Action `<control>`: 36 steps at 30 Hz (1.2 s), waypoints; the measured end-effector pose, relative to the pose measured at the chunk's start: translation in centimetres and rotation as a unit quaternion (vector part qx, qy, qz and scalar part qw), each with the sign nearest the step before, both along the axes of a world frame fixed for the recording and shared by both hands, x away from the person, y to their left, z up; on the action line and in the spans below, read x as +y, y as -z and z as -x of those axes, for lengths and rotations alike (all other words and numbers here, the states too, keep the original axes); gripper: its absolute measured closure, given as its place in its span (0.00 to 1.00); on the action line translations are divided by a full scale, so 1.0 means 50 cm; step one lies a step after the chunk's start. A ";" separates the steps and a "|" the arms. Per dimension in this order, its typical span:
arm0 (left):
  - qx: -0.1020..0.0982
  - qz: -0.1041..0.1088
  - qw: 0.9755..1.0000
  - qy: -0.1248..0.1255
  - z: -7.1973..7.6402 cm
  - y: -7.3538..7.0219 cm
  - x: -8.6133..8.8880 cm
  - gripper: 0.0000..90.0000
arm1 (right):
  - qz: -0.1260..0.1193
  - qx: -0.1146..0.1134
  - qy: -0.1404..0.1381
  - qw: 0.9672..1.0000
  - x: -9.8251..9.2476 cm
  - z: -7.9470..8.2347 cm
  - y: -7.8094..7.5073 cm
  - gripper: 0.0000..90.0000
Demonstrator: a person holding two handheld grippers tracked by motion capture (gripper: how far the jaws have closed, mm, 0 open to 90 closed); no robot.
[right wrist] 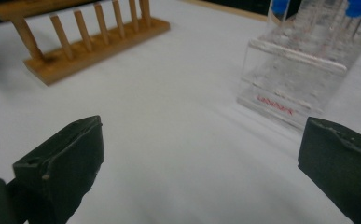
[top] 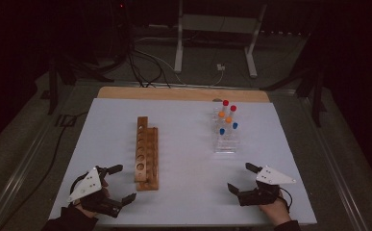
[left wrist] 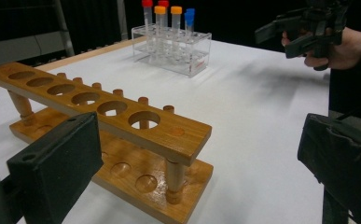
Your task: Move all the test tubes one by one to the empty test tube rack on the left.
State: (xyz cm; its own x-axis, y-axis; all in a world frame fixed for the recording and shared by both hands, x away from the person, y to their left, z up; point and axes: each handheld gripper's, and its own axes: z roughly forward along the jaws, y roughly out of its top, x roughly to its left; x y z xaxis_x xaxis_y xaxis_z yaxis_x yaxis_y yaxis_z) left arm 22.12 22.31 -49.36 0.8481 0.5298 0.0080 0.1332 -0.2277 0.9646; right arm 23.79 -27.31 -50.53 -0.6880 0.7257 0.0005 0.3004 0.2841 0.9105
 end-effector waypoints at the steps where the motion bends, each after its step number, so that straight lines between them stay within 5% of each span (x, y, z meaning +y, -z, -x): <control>1: 0.000 0.001 1.000 0.000 0.000 0.000 0.000 0.01 | 0.006 0.005 0.000 1.000 -0.001 -0.001 0.001 0.00; 28: -0.004 0.004 1.000 -0.008 0.002 0.001 0.005 0.01 | 0.043 0.037 0.009 0.998 0.010 0.003 -0.015 0.00; 36: -0.003 0.003 1.000 -0.010 0.001 0.002 0.005 0.01 | 0.020 0.034 0.020 0.999 0.010 0.003 -0.053 0.00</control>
